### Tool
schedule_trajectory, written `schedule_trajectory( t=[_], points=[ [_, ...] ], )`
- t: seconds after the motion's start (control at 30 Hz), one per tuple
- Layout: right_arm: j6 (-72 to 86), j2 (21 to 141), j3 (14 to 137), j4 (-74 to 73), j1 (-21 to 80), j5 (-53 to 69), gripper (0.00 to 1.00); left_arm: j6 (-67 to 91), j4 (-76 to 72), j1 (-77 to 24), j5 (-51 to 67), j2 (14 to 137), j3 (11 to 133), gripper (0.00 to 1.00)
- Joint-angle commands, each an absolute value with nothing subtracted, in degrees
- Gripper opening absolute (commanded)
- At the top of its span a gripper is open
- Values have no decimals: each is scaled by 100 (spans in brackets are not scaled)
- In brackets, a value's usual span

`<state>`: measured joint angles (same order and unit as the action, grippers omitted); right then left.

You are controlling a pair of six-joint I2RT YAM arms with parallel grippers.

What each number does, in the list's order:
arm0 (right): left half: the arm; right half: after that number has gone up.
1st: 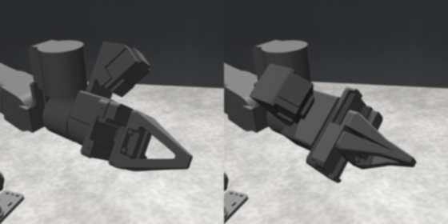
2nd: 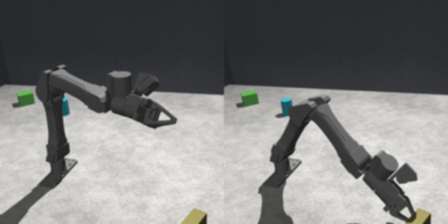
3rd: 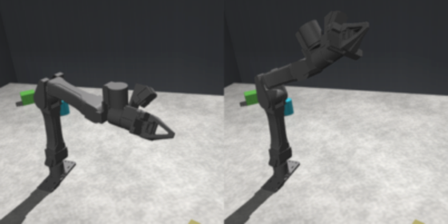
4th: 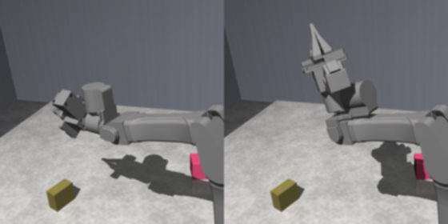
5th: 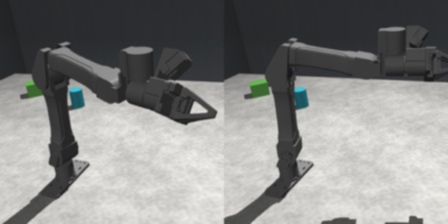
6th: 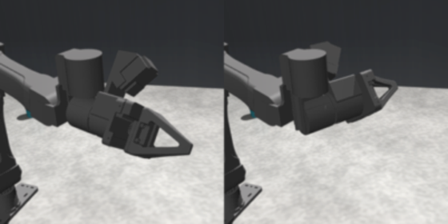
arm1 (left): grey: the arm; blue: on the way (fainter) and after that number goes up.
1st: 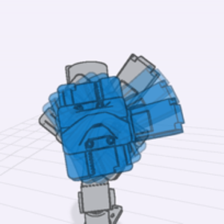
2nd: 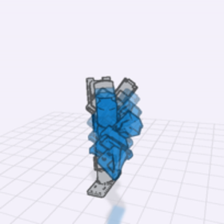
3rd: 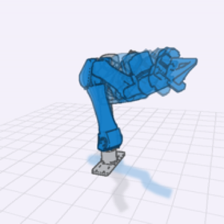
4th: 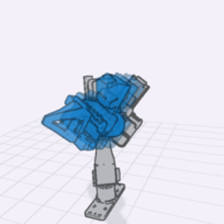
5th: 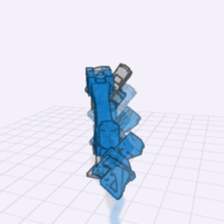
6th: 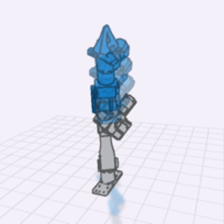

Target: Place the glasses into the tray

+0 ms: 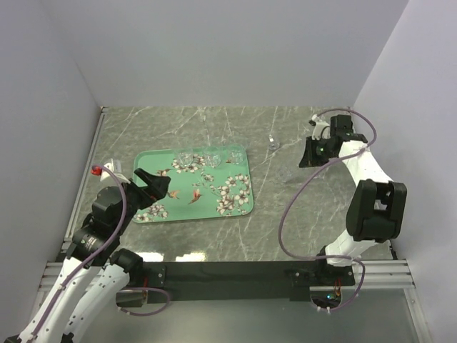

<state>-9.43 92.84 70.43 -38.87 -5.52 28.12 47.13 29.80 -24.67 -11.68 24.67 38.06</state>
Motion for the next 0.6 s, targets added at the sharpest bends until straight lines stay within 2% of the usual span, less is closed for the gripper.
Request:
schedule_trajectory(
  t=[0.0, 0.33, 0.57],
  points=[
    [-1406, 8851, 6952, -3946, -177, 3305, 0, 4825, 2690, -2452, -1011, 2373, 3657, 99],
    [-1459, 8280, 6724, -3507, 922, 3506, 0, 4825, 2628, -2452, -976, 2399, 3568, 99],
    [-1485, 8499, 6873, -3489, 1353, 3402, 0, 4878, 2619, -2443, -976, 2364, 3498, 99]
  ],
)
